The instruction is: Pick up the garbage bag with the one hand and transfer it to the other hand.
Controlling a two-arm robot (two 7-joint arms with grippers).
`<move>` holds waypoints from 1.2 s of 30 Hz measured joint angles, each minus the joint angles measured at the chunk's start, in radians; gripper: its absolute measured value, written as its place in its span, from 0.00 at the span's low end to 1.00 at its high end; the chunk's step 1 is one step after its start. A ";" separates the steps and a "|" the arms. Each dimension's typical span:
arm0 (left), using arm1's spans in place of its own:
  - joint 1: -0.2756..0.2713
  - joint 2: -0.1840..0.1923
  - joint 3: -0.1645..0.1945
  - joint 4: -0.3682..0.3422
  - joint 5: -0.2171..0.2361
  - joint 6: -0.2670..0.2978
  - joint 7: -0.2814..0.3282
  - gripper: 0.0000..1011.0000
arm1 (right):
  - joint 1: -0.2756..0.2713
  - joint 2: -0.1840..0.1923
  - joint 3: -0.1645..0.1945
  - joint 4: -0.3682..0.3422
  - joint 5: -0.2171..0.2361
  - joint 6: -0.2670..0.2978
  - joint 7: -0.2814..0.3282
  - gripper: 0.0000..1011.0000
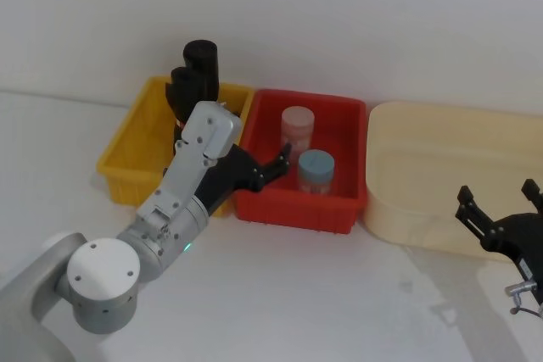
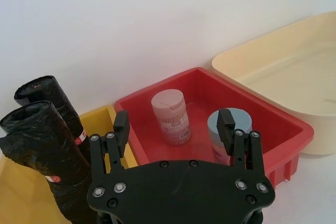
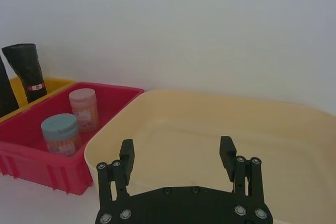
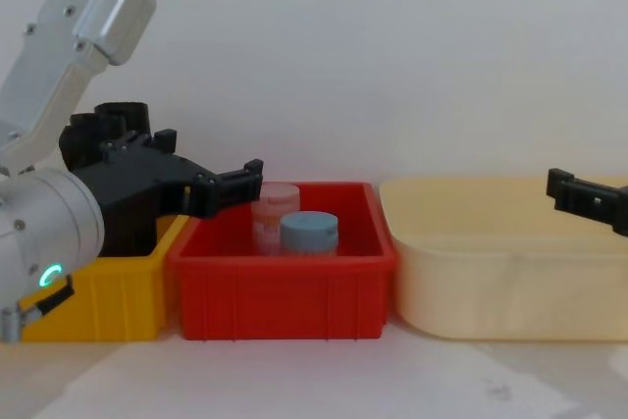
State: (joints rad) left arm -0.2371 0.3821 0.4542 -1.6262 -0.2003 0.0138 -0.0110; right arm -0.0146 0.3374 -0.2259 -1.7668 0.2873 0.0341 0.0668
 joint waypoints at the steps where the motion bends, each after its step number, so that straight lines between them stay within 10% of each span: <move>1: 0.000 0.000 0.000 0.000 0.000 0.000 0.000 0.99 | 0.000 0.000 0.000 0.000 0.000 0.000 0.000 0.99; 36: 0.000 0.000 0.000 0.000 0.000 0.000 0.000 0.99 | 0.000 0.000 0.000 0.000 0.000 0.000 0.000 0.99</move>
State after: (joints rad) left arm -0.2372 0.3821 0.4542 -1.6262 -0.2004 0.0138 -0.0109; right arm -0.0146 0.3374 -0.2259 -1.7668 0.2873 0.0341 0.0668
